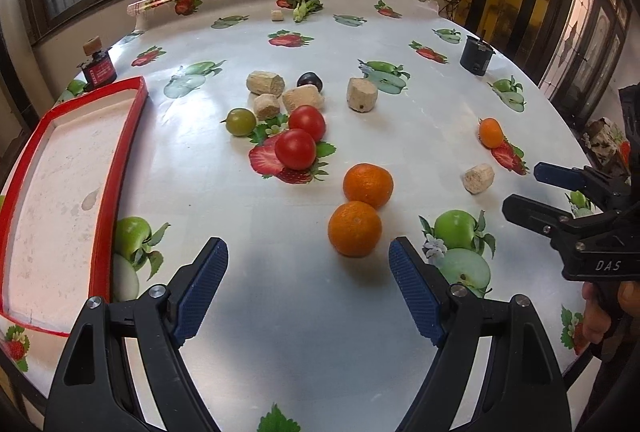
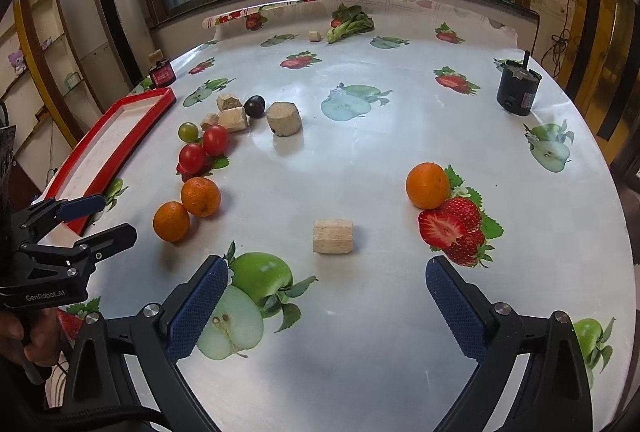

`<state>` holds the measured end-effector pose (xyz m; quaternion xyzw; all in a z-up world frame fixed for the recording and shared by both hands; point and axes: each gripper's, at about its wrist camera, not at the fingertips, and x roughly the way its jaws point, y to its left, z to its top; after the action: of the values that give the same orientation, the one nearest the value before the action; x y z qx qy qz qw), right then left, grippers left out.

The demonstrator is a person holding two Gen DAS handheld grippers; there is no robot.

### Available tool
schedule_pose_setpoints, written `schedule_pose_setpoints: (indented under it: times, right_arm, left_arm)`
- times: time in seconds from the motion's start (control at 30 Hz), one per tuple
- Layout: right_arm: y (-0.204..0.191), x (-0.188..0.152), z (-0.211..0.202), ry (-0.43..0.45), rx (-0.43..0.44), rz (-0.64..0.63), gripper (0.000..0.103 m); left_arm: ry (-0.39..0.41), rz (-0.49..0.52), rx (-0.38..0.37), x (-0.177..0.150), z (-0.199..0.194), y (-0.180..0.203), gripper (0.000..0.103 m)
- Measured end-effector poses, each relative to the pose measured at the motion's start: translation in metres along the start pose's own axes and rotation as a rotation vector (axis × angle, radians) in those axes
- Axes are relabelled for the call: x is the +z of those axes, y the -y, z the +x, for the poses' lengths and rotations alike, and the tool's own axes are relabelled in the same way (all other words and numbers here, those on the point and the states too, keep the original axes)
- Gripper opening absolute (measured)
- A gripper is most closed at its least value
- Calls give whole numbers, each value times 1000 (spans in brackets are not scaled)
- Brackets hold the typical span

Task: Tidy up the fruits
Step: 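Close left tool on the orange while right tool closes on the cork block, then carry the orange in left tool and cork block in right tool over the red tray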

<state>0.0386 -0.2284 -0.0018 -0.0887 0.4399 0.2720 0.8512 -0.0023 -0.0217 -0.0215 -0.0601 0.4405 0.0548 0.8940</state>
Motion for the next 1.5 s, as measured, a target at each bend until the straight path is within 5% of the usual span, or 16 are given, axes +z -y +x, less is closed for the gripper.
schedule_pose_setpoints:
  times: [0.3, 0.37, 0.4, 0.5, 0.63, 0.97, 1.5]
  right_arm:
    - [-1, 11, 31, -48, 23, 0, 80]
    - [-1, 13, 38, -62, 22, -2, 74]
    - [-1, 14, 41, -68, 22, -3, 73]
    - [2, 15, 51, -94, 24, 4, 54]
    - [4, 15, 51, -82, 7, 6, 29]
    - [-8, 8, 24, -52, 35, 15, 28]
    - [-85, 19, -2, 14, 123, -88, 28]
  left_arm:
    - [-103, 35, -25, 12, 36, 12, 82]
    - [-140, 29, -49, 12, 46, 11, 61]
    - [-126, 33, -43, 12, 45, 11, 61]
    - [-118, 52, -85, 11, 43, 15, 33]
    - [-113, 45, -108, 9, 40, 14, 30]
    - [-83, -10, -136, -6, 15, -9, 30]
    - [35, -99, -59, -22, -41, -69, 31]
